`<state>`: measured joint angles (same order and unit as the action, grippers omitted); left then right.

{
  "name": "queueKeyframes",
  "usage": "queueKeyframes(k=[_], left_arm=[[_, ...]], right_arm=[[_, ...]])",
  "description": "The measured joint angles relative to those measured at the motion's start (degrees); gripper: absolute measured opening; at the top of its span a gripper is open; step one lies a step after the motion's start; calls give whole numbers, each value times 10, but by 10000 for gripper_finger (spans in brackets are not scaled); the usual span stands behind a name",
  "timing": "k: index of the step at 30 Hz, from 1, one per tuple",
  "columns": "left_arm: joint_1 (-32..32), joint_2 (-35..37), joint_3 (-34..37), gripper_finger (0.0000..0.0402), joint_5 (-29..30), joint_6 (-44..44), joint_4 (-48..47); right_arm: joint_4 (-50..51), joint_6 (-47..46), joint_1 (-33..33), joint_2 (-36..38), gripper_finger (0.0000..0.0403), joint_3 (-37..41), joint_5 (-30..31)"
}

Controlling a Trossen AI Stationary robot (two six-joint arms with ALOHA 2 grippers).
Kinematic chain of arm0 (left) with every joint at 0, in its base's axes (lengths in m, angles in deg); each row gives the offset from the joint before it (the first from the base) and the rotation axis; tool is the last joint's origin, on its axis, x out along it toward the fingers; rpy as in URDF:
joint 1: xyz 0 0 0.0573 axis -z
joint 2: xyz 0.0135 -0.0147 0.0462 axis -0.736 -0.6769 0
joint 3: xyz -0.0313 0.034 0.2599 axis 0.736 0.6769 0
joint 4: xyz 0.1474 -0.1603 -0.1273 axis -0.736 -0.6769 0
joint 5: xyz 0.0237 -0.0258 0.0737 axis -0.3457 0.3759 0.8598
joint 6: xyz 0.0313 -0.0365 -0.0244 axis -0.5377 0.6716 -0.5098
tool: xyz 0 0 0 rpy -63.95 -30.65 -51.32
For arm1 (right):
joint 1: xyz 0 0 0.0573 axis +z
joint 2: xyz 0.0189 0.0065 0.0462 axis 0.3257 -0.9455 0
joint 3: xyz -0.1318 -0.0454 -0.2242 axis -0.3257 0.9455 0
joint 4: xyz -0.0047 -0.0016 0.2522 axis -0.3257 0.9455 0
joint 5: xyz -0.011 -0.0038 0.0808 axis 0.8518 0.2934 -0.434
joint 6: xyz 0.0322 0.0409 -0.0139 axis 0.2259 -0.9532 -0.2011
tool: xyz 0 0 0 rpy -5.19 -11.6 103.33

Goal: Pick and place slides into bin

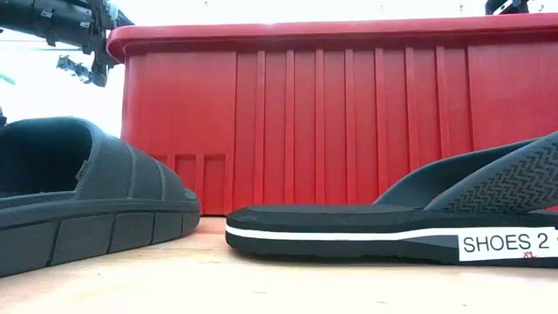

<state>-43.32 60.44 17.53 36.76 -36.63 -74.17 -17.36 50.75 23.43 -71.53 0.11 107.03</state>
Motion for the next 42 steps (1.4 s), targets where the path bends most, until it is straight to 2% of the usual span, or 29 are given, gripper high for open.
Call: queueKeyframes(k=[7,22,25,28,33,39,42], left_arm=[[0,0,0,80,0,0,0],[0,0,0,89,0,0,3],[-7,-2,0,84,7,-4,43],[-22,-15,-1,80,43,-6,98],[-30,-23,-1,81,45,27,145],[-24,-31,-1,92,11,55,141],[-18,-31,-1,93,-1,79,134]], right_arm=[[0,0,0,0,144,0,0],[0,0,0,0,144,0,0],[0,0,0,0,144,0,0],[0,0,0,0,144,0,0],[0,0,0,0,144,0,0],[15,114,0,0,144,0,1],[15,122,0,0,144,0,1]])
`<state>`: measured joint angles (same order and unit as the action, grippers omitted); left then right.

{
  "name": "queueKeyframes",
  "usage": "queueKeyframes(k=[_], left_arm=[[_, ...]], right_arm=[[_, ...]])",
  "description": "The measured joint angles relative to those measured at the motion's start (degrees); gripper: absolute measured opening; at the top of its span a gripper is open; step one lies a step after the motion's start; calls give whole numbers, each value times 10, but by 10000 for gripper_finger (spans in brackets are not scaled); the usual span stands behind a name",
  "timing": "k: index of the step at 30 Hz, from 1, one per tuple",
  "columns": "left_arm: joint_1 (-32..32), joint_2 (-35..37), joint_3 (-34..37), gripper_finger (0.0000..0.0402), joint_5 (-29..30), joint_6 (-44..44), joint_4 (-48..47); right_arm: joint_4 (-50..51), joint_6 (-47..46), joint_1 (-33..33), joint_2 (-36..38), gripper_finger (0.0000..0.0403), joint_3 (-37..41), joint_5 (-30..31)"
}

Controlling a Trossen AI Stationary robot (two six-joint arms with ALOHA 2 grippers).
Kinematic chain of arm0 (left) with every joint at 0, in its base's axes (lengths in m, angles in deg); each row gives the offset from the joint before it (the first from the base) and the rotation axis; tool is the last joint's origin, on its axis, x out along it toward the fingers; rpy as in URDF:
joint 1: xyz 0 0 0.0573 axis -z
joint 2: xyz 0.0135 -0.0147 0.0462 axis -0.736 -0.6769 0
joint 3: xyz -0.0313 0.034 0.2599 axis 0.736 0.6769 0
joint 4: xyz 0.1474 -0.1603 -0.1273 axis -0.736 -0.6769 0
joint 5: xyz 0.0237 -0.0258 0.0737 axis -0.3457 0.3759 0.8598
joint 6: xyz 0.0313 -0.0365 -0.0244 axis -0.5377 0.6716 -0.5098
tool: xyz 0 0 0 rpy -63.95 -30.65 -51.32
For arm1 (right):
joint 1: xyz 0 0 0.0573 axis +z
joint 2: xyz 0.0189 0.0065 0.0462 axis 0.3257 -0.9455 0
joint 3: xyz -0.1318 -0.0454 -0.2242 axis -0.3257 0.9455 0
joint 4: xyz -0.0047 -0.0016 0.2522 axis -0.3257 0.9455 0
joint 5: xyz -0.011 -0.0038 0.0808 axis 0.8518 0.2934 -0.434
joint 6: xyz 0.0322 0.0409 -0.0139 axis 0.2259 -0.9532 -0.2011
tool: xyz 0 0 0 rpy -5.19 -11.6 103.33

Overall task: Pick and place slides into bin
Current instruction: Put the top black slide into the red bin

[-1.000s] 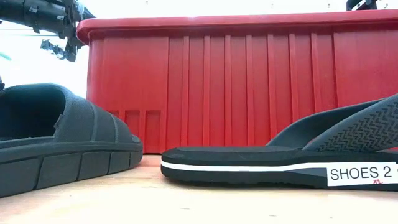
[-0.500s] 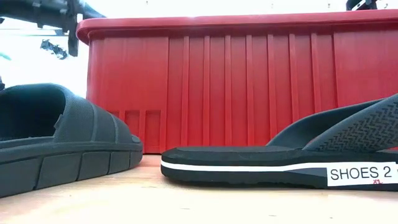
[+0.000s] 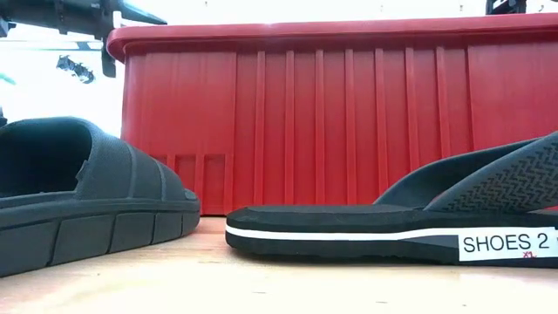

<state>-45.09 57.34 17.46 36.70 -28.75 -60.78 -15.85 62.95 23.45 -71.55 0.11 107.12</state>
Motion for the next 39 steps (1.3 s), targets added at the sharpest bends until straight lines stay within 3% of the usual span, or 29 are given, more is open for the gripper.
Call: queueKeyframes(k=[9,13,17,20,23,26,28,32,36,39], left_arm=[[1,2,-6,94,-26,-22,72],[2,-4,-100,88,-87,-118,59],[2,-49,-277,77,-53,-214,-129],[2,-115,-432,71,23,-273,-340],[1,-185,-560,69,109,-268,-547],[1,-243,-645,75,135,-245,-723],[0,-270,-675,84,138,-225,-813],[-23,-313,-681,107,144,-168,-892],[-71,-344,-648,125,141,-104,-910],[-123,-357,-614,134,126,-107,-910]], right_arm=[[-43,2,0,0,144,0,-1],[-82,64,0,0,144,0,-2],[-179,98,0,-7,144,0,-18],[-282,121,0,-23,144,0,-50],[-368,160,0,-44,144,-1,-66],[-428,188,-6,-71,144,-1,-61],[-451,217,-20,-93,144,-12,-37],[-445,237,-71,-160,144,-64,25],[-405,225,-143,-243,152,-146,40],[-362,197,-197,-306,162,-220,41]])
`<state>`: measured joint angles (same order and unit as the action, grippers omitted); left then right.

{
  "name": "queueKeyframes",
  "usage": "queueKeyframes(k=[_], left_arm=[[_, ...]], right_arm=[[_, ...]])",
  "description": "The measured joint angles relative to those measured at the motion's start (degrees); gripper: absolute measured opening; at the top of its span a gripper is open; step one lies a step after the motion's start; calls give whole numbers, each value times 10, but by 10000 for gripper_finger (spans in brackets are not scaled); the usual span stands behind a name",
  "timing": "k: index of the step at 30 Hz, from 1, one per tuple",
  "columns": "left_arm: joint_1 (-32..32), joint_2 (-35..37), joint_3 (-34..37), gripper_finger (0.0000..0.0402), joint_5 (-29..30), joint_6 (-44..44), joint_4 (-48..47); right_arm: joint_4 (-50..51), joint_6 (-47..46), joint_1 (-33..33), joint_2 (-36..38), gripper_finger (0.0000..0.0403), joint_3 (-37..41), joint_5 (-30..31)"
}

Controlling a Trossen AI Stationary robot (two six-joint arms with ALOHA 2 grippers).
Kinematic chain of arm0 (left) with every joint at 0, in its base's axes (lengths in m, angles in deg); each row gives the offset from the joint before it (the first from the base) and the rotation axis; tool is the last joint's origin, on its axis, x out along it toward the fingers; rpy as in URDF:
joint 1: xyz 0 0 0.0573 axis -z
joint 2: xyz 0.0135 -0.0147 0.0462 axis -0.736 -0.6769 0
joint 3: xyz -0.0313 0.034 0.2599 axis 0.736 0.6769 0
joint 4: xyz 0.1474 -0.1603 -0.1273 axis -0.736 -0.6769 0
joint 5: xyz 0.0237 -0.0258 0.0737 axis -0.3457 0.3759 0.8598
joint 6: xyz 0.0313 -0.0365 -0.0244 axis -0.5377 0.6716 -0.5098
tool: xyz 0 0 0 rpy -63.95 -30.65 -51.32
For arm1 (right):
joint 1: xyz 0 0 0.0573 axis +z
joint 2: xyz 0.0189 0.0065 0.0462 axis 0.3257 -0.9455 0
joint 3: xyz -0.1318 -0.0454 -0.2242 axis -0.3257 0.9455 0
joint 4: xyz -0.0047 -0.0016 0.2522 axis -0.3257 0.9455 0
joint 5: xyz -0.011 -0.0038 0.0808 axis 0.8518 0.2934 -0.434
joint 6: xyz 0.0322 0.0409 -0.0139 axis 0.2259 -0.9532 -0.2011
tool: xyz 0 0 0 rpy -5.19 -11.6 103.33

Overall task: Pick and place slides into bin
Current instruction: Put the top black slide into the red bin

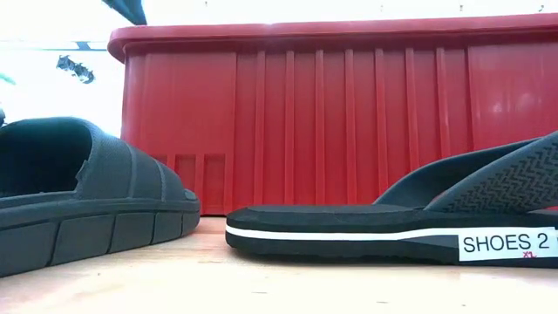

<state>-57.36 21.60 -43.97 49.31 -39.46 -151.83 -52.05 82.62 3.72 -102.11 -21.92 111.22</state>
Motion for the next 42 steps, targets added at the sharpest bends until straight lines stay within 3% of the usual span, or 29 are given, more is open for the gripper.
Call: queueKeyframes(k=[5,11,18,25,32,42], left_arm=[[-130,-7,63,142,-90,-45,30],[-290,-7,169,132,-229,-115,155],[-403,-37,300,119,-314,-180,254],[-418,-67,358,121,-314,-286,276],[-416,-104,379,130,-314,-304,347],[-416,-223,379,125,-315,-332,447]], right_arm=[[90,-48,-74,-93,170,-141,32],[249,-100,-126,-175,168,-289,35],[384,-183,-157,-223,168,-372,35],[417,-216,-163,-231,167,-371,36],[422,-216,-163,-233,167,-370,36],[424,-216,-163,-233,167,-370,36]])
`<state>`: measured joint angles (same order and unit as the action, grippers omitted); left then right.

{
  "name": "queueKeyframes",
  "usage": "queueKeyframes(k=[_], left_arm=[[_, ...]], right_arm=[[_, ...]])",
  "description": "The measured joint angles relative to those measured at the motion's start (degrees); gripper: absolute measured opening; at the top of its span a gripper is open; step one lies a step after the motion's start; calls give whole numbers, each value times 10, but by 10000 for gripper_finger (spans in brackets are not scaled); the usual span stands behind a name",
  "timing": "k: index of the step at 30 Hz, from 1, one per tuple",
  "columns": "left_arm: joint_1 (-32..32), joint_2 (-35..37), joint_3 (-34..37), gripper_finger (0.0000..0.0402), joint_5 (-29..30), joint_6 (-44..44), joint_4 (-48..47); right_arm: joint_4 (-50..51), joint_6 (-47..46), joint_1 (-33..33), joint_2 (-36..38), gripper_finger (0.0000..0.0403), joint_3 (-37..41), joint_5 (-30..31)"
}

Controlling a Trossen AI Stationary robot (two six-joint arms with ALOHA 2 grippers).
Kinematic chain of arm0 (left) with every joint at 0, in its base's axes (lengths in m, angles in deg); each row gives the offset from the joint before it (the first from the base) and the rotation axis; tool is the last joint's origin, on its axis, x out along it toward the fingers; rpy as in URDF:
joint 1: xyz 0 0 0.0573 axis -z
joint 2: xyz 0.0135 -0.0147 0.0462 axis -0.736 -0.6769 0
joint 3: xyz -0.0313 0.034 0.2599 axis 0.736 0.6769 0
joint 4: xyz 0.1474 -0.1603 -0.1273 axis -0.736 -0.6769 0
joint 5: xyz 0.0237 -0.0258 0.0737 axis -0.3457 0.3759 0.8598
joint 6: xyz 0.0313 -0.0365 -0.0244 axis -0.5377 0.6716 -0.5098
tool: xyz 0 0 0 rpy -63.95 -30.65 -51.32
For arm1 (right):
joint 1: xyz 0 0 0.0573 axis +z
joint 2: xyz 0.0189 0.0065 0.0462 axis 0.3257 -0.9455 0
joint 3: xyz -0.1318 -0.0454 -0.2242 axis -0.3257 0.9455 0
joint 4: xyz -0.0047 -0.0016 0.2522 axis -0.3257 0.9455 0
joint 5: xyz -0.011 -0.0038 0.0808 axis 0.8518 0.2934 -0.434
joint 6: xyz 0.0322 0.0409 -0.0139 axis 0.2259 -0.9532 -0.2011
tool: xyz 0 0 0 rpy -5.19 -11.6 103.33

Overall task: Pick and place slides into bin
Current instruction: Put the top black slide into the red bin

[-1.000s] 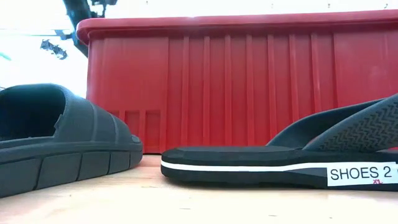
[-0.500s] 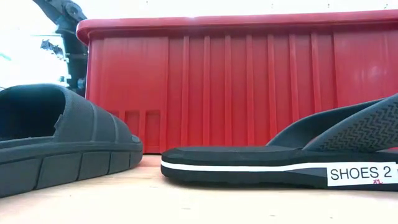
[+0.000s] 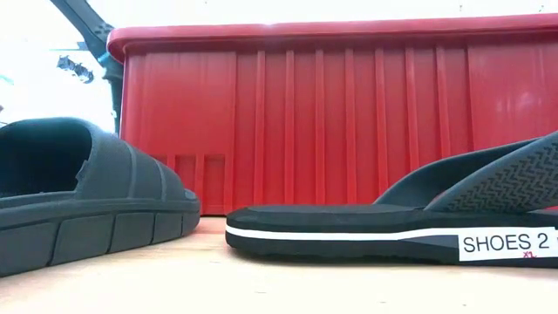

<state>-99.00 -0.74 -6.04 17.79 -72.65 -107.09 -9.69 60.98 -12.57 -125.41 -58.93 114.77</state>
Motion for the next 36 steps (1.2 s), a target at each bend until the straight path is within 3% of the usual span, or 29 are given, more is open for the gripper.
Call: queueKeyframes(k=[4,8,12,17,22,27,36], left_arm=[[0,-39,-2,119,12,1,46],[5,-57,-2,86,13,0,82],[5,-60,-2,17,14,-3,84],[7,-51,-2,5,14,11,54],[10,-11,-2,4,14,33,4],[10,47,-2,14,21,17,20],[10,45,-2,100,23,-131,47]], right_arm=[[0,-7,0,0,167,0,0],[4,-34,0,0,167,0,0],[7,-40,0,0,167,0,0],[13,-40,0,0,167,0,0],[14,-40,1,0,167,0,0],[14,-39,1,0,167,0,0],[14,-43,1,0,167,0,-12]])
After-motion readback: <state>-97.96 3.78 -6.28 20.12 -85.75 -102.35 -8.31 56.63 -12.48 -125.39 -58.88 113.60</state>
